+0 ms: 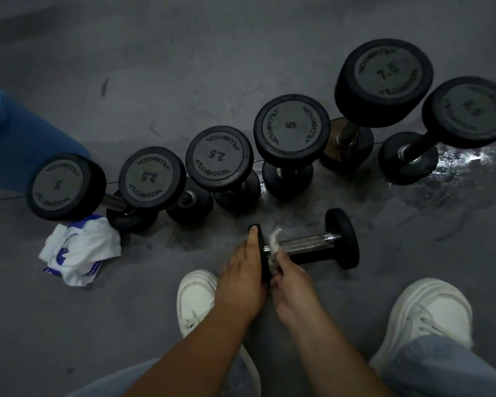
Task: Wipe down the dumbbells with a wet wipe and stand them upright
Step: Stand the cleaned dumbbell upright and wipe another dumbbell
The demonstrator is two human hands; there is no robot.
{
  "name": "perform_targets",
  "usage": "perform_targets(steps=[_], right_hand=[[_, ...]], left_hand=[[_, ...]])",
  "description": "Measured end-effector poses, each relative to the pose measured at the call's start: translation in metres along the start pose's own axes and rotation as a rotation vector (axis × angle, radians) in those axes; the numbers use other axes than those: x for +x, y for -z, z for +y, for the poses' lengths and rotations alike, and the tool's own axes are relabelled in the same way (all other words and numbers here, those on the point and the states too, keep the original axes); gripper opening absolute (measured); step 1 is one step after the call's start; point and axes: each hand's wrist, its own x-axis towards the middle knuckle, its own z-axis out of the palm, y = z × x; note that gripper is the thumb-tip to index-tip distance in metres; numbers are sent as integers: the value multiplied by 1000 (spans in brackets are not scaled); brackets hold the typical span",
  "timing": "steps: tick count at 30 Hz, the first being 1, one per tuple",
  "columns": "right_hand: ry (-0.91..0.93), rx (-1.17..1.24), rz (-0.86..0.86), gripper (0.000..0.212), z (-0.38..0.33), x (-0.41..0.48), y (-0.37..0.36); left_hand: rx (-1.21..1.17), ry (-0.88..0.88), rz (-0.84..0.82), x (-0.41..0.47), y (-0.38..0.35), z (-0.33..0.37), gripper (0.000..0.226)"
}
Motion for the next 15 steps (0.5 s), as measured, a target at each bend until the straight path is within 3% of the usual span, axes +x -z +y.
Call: perform_targets(steps=[2, 7, 15], right_hand=[[8, -20, -40, 14, 2, -1, 2], [54, -174, 146, 23, -8, 8, -21], [133, -229, 154, 25, -1, 5, -10]], left_hand=[[-5, -1, -12, 0, 0, 1, 105], [-13, -3, -5, 1, 2, 2, 105], [-22, 5, -2, 1, 0, 1, 105]])
